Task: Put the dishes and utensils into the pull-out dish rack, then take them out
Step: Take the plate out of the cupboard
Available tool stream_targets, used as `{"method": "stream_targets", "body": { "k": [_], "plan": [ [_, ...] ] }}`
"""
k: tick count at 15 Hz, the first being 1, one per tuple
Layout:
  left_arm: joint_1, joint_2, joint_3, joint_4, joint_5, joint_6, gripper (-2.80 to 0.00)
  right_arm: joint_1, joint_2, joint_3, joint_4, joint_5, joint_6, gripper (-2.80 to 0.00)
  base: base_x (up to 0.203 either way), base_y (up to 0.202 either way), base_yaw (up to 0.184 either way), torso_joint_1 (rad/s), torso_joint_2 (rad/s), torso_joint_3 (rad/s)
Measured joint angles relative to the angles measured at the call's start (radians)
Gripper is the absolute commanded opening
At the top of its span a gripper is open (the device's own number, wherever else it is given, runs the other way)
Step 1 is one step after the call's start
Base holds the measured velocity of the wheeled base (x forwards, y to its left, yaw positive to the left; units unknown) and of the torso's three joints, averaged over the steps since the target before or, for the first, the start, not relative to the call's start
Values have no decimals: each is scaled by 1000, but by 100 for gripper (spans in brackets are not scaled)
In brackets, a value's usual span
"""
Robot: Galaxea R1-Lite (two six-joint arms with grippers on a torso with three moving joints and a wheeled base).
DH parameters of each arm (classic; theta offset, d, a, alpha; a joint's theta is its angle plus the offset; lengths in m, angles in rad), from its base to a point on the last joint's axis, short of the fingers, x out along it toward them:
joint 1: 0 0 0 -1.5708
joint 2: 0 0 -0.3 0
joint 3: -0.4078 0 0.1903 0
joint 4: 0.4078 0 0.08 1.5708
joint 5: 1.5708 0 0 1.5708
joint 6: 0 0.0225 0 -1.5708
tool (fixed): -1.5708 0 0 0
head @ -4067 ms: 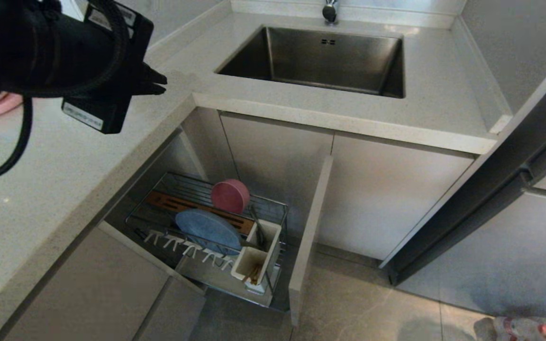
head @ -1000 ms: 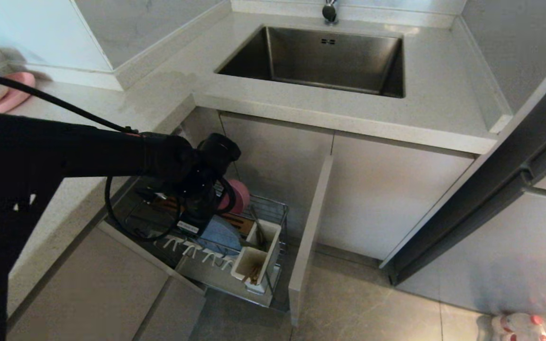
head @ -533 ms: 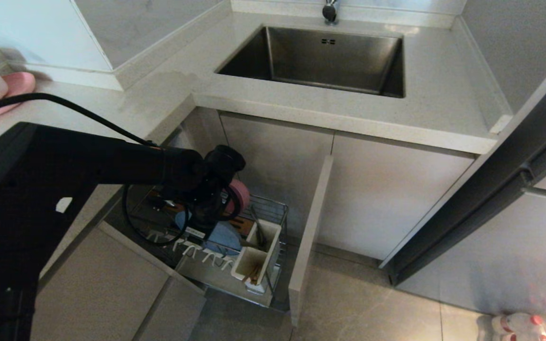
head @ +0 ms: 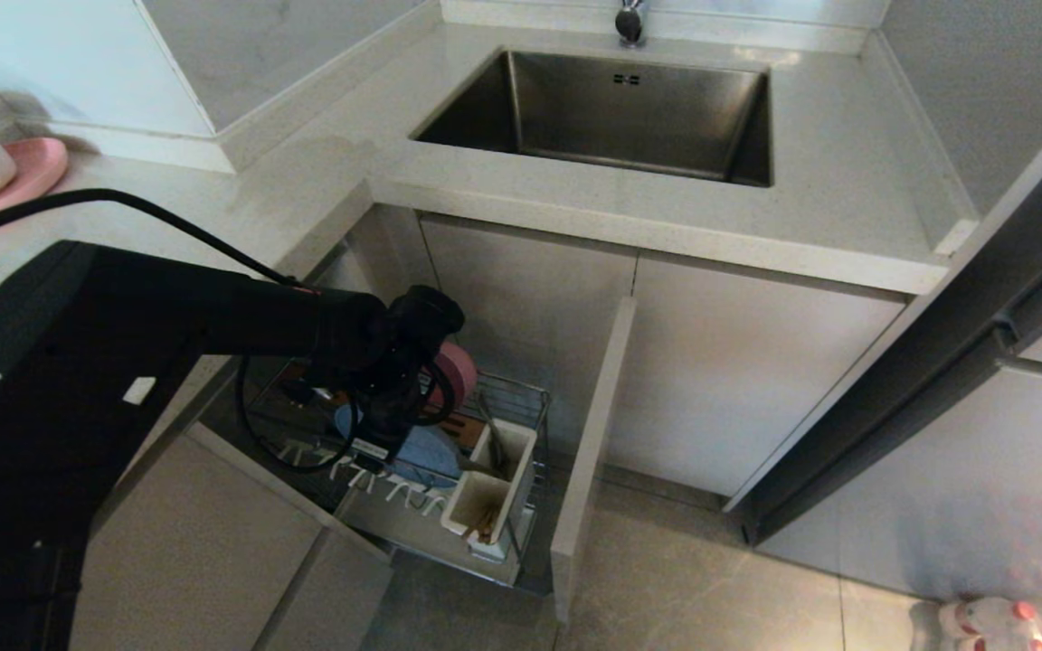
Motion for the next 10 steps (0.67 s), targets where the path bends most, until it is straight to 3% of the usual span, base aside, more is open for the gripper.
{"method": "stream_targets", "body": {
  "k": [1, 10],
  "plan": [
    [0, 1, 0, -2, 0, 0, -280, 0, 0, 0, 0, 0, 0, -280, 0, 0, 0, 0, 0, 0],
    [0, 2, 3, -12, 0, 0, -280, 0, 0, 0, 0, 0, 0, -280, 0, 0, 0, 0, 0, 0]
  ]
}}
